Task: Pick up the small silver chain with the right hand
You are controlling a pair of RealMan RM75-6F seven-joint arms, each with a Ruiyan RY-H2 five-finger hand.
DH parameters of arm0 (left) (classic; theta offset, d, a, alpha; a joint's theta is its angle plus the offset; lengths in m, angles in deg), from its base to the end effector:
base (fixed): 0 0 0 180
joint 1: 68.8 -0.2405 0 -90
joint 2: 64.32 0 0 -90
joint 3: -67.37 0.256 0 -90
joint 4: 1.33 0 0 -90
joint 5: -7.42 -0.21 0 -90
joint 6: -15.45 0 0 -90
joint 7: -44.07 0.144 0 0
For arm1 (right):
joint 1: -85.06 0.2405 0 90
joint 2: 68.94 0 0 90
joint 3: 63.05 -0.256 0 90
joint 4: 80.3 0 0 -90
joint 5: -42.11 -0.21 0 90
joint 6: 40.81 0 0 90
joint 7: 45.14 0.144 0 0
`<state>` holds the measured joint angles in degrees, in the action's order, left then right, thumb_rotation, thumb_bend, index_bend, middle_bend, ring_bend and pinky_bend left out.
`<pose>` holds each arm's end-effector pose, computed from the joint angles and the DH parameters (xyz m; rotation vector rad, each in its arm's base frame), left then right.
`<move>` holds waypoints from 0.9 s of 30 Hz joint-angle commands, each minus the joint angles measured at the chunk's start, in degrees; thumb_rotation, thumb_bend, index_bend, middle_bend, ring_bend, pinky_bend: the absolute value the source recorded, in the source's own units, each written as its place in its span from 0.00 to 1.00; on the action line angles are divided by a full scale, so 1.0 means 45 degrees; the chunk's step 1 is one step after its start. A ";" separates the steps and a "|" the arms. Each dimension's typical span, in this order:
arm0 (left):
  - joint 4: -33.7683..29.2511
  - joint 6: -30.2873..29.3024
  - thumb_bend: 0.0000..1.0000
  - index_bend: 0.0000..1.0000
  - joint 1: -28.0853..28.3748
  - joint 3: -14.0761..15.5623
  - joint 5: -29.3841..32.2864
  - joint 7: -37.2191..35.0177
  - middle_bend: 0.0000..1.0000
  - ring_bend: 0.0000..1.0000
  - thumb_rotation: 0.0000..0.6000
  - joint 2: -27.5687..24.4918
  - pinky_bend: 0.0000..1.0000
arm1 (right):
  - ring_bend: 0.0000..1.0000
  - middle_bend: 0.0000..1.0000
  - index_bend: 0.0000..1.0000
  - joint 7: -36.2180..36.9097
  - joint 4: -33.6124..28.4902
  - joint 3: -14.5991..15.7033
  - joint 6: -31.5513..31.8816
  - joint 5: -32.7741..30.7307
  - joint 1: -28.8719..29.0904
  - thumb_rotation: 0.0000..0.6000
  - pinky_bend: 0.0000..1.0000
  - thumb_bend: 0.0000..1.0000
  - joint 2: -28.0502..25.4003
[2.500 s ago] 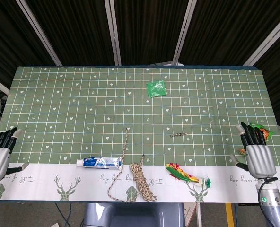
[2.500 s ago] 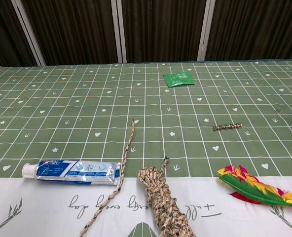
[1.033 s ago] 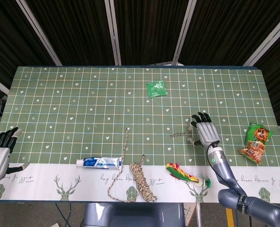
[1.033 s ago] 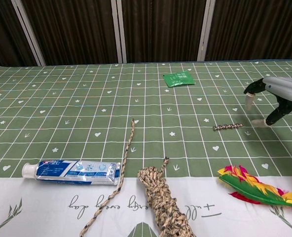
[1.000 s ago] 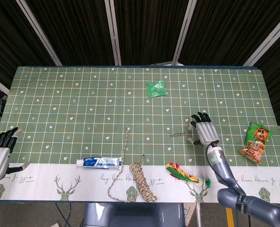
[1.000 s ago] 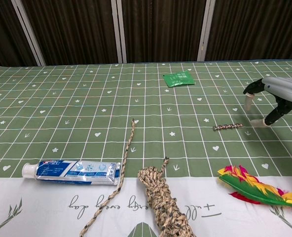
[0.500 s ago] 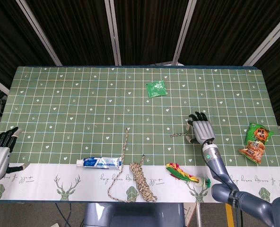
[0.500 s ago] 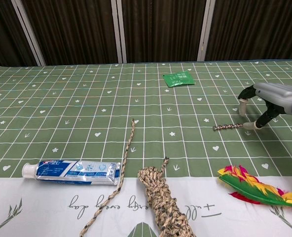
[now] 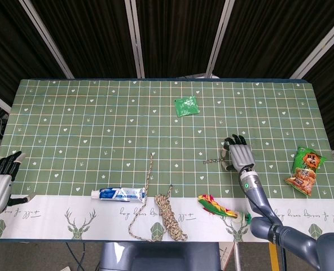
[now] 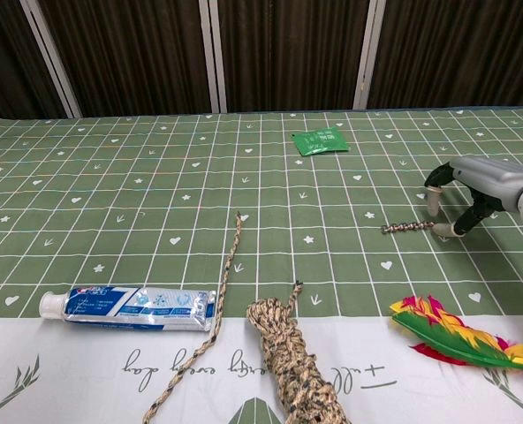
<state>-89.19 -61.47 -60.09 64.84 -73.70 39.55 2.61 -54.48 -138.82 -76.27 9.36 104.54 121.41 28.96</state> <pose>-0.3293 0.2013 0.1364 -1.3985 -1.0483 -0.8608 -0.2547 -0.3715 -0.0229 1.5883 -1.0923 0.7610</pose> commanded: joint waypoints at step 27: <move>-0.0054 0.0158 0.08 0.00 0.0051 -0.0099 0.0256 -0.0167 0.00 0.00 1.00 0.0015 0.00 | 0.00 0.19 0.57 0.0211 0.0487 -0.0005 0.0080 0.0097 0.0055 1.00 0.00 0.30 0.0540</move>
<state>-89.43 -60.76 -59.86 64.40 -72.56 38.81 2.67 -53.64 -136.60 -76.22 9.52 104.82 121.66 31.35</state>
